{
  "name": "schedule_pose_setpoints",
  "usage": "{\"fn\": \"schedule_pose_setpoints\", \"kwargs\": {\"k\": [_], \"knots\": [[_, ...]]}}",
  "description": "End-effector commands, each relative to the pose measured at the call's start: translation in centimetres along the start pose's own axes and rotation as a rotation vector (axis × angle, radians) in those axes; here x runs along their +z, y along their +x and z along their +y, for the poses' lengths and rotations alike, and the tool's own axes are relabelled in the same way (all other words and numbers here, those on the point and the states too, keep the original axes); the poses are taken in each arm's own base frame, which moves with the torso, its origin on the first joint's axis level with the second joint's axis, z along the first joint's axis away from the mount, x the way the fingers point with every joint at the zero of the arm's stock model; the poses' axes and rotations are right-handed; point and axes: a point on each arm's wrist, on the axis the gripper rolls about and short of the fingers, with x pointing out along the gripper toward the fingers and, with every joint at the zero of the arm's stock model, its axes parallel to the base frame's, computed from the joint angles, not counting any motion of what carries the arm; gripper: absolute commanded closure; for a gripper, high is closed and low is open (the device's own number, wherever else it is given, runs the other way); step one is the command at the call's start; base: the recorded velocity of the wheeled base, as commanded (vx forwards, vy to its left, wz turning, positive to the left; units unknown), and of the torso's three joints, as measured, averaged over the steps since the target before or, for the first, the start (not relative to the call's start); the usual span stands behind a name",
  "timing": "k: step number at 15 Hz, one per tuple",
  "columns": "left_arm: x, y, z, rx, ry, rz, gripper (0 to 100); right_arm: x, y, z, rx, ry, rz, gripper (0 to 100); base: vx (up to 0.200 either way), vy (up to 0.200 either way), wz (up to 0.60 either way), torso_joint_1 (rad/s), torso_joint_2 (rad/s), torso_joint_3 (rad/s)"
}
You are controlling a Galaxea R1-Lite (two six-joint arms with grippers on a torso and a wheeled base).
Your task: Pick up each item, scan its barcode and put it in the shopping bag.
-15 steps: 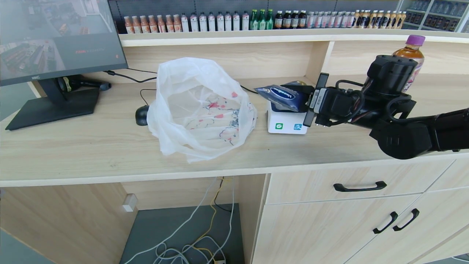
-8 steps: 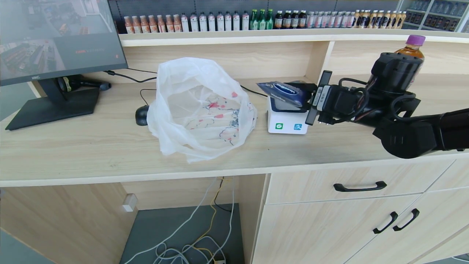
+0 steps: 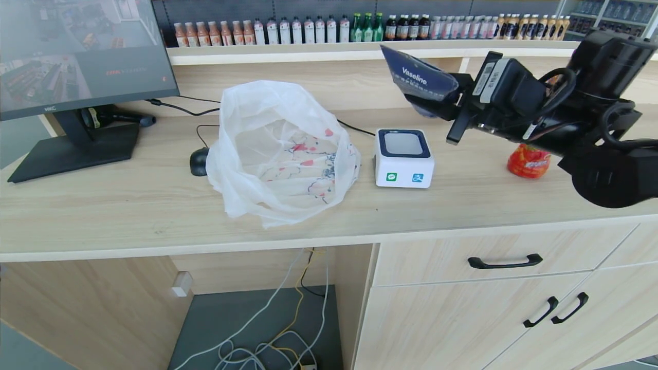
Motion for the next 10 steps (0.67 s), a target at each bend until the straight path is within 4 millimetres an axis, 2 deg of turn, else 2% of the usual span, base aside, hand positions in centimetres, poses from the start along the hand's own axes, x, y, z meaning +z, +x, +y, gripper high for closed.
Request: {"fn": "schedule_pose_setpoints", "kwargs": {"k": [1, 6, 7, 10], "knots": [[0.0, 0.0, 0.0, 0.001, -0.001, 0.000, 0, 2.3, -1.0, -1.9, -0.044, -0.003, -0.029, 100, 0.000, 0.000, 0.00, 0.000, 0.00, 0.000], [0.0, 0.0, 0.0, 0.001, -0.001, 0.000, 0, 4.5, -2.6, -3.3, -0.173, 0.151, -0.113, 100, 0.000, 0.000, 0.00, 0.000, 0.00, 0.000], [0.0, 0.0, 0.0, 0.001, -0.001, 0.000, 0, 4.3, -2.8, -2.9, -0.197, 0.199, -0.126, 100, 0.000, 0.000, 0.00, 0.000, 0.00, 0.000], [0.0, 0.0, 0.0, -0.001, 0.001, 0.000, 0, 3.4, -4.3, 0.4, -0.294, 0.468, -0.089, 100, 0.000, 0.000, 0.00, 0.000, 0.00, 0.000]]}}
